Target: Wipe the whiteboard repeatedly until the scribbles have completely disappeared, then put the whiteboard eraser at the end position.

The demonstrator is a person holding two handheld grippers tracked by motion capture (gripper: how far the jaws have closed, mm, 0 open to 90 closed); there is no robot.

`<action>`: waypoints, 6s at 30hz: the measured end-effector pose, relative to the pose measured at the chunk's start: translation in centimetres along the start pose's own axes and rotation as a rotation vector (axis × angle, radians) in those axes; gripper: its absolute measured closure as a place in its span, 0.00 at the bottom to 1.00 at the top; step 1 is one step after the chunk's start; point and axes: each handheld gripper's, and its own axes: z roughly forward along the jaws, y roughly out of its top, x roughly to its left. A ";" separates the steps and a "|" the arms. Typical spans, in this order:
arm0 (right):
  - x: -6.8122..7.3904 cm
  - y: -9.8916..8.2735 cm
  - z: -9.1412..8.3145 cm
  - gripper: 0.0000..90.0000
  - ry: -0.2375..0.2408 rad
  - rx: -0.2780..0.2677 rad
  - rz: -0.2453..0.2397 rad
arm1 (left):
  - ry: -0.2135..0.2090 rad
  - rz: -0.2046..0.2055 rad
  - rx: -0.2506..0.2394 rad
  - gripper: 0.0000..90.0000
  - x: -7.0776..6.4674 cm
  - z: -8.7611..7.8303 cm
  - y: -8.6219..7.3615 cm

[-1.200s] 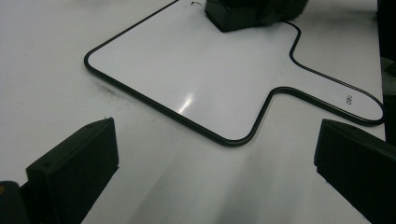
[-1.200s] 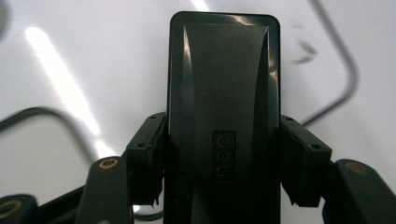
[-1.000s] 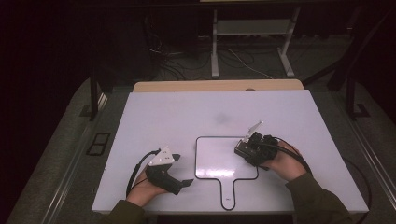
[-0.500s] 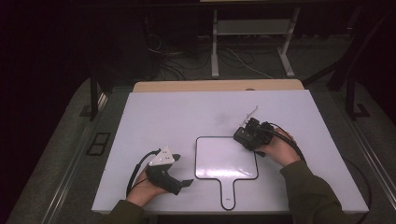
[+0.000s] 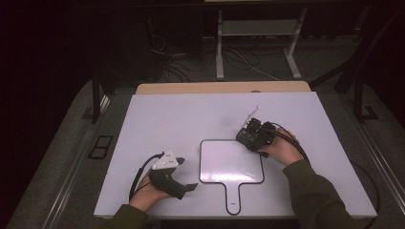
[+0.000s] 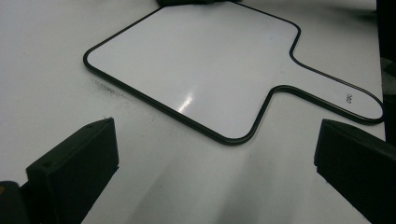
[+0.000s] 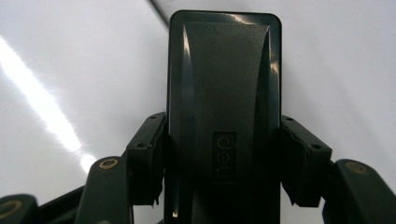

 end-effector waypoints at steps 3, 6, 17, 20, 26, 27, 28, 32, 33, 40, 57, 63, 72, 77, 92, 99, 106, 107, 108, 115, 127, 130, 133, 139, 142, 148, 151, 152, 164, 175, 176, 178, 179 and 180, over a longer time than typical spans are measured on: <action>-0.5 -0.1 0.1 0.43 -0.005 -0.001 0.021 | 0.000 0.000 -0.001 0.00 0.0 0.0 0.0; -0.8 0.0 0.1 0.43 -0.025 0.001 0.020 | -0.002 0.000 0.003 0.00 0.1 0.0 0.0; -0.1 0.1 0.1 0.43 0.011 -0.004 -0.002 | -0.002 0.001 0.001 0.00 0.0 0.0 0.0; -0.7 0.1 0.3 0.43 0.007 -0.013 0.018 | -0.001 0.001 0.002 0.00 0.0 0.0 0.0; -0.3 0.2 0.2 0.43 -0.007 -0.014 0.012 | -0.003 0.001 0.004 0.00 0.0 0.1 0.0; 0.0 0.2 0.2 0.43 0.018 -0.023 0.004 | -0.003 0.001 0.004 0.00 0.0 0.1 0.0; 0.0 0.2 0.2 0.43 0.018 -0.023 0.004 | -0.003 0.001 0.004 0.00 0.0 0.1 0.0; 0.0 0.2 0.0 0.43 0.060 -0.060 0.022 | -0.002 0.000 0.004 0.00 0.0 0.1 0.0; 0.0 0.2 0.0 0.43 0.060 -0.060 0.022 | -0.002 -0.001 0.004 0.00 0.0 0.1 0.0; -1.5 0.7 -0.7 0.43 0.130 -0.134 0.094 | -0.001 0.001 0.004 0.00 0.1 0.0 0.0; -5.0 7.5 1.3 0.42 0.147 -0.172 0.123 | -0.009 -0.004 -0.010 0.00 0.0 0.0 0.1; -5.0 9.6 2.9 0.42 0.149 -0.158 0.089 | -0.012 -0.010 -0.015 0.00 0.1 0.0 0.0; -4.8 10.5 5.2 0.42 0.159 -0.143 0.083 | -0.017 -0.012 -0.018 0.00 0.2 0.0 0.0; -5.5 9.7 4.1 0.36 0.177 -0.197 0.151 | -0.014 -0.014 -0.016 0.00 0.3 0.1 0.0; -5.5 7.3 1.4 0.26 0.186 -0.308 0.152 | 0.010 -0.015 -0.011 0.00 0.4 0.1 0.1; -4.9 5.9 0.0 0.21 0.194 -0.363 0.155 | 0.011 -0.013 -0.014 0.00 0.4 0.1 0.1; -4.0 4.1 -1.1 0.19 0.213 -0.439 0.159 | 0.013 -0.019 -0.016 0.00 0.5 0.0 0.1; -3.8 3.8 -1.2 0.19 0.213 -0.448 0.159 | 0.015 -0.024 -0.019 0.00 0.5 0.0 0.1; -3.6 3.5 -1.3 0.19 0.222 -0.451 0.168 | 0.016 -0.025 -0.021 0.00 0.5 -0.1 0.1; -1.7 1.0 -1.7 0.19 0.218 -0.494 0.160 | 0.021 -0.018 -0.020 0.00 0.5 -0.4 -0.1; 0.7 -3.5 -2.8 0.14 0.186 -0.579 0.172 | 0.027 -0.019 -0.021 0.00 0.4 -0.6 -0.2; 0.9 -4.7 -3.0 0.14 0.195 -0.586 0.181 | 0.026 -0.014 -0.020 0.00 0.4 -0.6 -0.3; 1.1 -6.1 -3.1 0.14 0.210 -0.594 0.195 | 0.025 -0.014 -0.020 0.00 0.4 -0.7 -0.3; 1.9 -8.2 -3.4 0.14 0.195 -0.595 0.207 | 0.026 -0.017 -0.022 0.00 0.2 -0.7 -0.3; 2.4 -9.0 -3.5 0.14 0.174 -0.605 0.211 | 0.027 -0.016 -0.024 0.00 0.3 -0.8 -0.3; 3.1 -10.3 -3.6 0.14 0.175 -0.618 0.207 | 0.027 -0.022 -0.025 0.00 0.3 -0.8 -0.4; 3.5 -11.0 -3.6 0.14 0.181 -0.635 0.212 | 0.027 -0.020 -0.026 0.00 0.3 -0.9 -0.4; 3.6 -11.3 -3.7 0.14 0.178 -0.639 0.216 | 0.027 -0.021 -0.027 0.00 0.3 -0.9 -0.4; 4.7 -14.4 -3.8 0.14 0.172 -0.637 0.213 | 0.031 -0.024 -0.027 0.00 0.3 -1.0 -0.4; 4.2 -17.0 -4.2 0.14 0.157 -0.645 0.240 | 0.033 -0.020 -0.026 0.00 0.3 -1.1 -0.5; 4.1 -17.3 -4.2 0.14 0.153 -0.646 0.241 | 0.034 -0.018 -0.024 0.00 0.3 -1.1 -0.5; 4.0 -17.7 -4.2 0.14 0.146 -0.640 0.247 | 0.035 -0.022 -0.024 0.00 0.3 -1.1 -0.5; 4.0 -17.8 -4.2 0.14 0.145 -0.641 0.250 | 0.035 -0.023 -0.024 0.00 0.3 -1.1 -0.5; 4.0 -17.8 -4.2 0.14 0.142 -0.641 0.249 | 0.035 -0.021 -0.025 0.00 0.3 -1.1 -0.5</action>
